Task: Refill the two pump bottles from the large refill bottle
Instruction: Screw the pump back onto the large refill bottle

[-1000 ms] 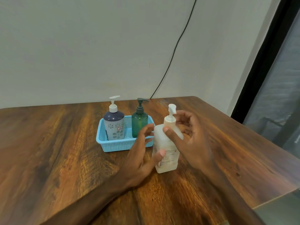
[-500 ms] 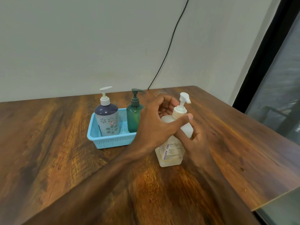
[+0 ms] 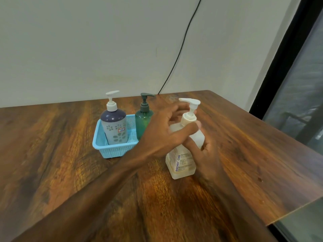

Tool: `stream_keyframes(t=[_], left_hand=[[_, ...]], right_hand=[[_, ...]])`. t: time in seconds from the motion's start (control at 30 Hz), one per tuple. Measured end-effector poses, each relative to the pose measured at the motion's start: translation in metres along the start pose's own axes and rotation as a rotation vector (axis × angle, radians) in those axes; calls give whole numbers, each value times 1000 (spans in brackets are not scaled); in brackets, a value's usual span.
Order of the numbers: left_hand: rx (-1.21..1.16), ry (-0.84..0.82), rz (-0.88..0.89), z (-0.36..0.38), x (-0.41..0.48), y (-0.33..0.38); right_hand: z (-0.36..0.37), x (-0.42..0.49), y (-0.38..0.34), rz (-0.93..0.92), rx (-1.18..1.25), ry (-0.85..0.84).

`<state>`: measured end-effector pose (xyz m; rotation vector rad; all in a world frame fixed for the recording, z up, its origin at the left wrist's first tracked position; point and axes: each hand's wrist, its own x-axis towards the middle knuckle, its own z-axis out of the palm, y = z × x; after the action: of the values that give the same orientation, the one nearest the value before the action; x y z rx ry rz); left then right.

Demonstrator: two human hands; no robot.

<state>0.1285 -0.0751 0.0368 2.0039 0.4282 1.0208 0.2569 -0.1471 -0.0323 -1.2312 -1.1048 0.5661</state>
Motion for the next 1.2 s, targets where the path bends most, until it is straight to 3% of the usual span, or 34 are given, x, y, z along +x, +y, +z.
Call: stream_keyframes(t=[0.17, 0.43, 0.7, 1.2], left_hand=[[185, 133, 40, -3, 2, 1], [122, 305, -11, 7, 3, 4], [122, 81, -41, -12, 6, 5], [67, -136, 6, -19, 14, -4]], right_hand=[[-1, 1, 2, 8, -27, -16], [-1, 4, 6, -6, -9, -23], [-1, 1, 2, -4, -42, -24], [-2, 1, 2, 40, 1, -32]])
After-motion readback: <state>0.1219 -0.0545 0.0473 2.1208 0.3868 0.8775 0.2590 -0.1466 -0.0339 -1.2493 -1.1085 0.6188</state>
